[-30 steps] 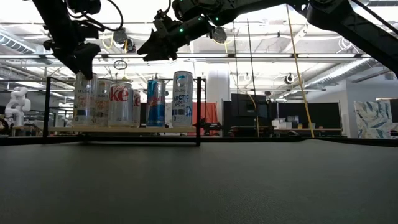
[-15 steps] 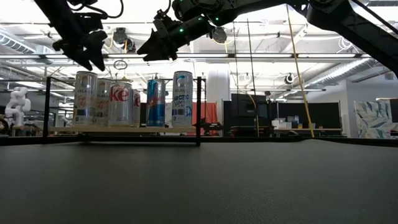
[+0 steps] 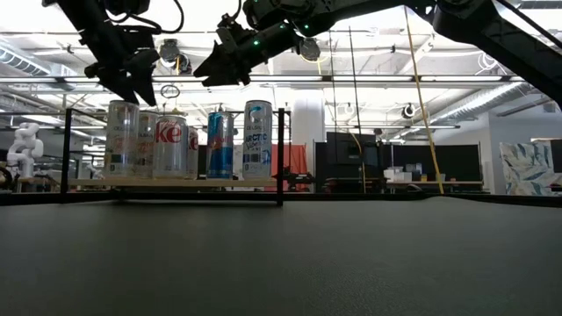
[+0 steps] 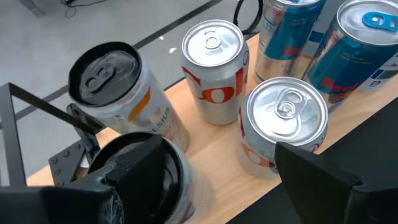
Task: Place canned beverage on shelf
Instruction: Align the white and yellow soda can with the other white and yellow soda can on the shelf
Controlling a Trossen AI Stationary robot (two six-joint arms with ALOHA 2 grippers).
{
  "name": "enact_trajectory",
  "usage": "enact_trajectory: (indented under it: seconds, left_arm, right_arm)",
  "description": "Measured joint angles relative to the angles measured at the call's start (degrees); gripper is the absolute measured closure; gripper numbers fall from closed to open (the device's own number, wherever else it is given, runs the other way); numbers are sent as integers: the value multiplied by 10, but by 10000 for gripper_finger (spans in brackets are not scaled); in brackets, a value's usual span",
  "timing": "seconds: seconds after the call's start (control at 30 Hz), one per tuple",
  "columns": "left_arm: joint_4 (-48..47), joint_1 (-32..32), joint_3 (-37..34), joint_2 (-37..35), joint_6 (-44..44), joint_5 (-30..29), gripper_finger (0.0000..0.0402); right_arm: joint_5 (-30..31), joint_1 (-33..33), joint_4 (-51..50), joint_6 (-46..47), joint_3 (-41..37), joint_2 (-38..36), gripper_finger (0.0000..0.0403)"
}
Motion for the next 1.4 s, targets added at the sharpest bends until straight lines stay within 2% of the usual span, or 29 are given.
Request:
enact_trajectory:
  seconds: [0.4, 0.67, 0.87, 1.4]
  left_arm:
    - [-2, -1, 1, 6, 1, 12, 94]
    - [-7, -30, 1, 5, 0, 26, 94]
    - [-23, -42, 0, -2, -1, -7, 94]
    - [-17, -41, -2, -36, -6, 5, 94]
  right_arm:
    - [0, 0, -1, 0, 0, 0, 145]
    - [0, 0, -1, 0, 0, 0, 145]
    - [0, 0, -1, 0, 0, 0, 145]
    - [0, 0, -1, 0, 0, 0, 145]
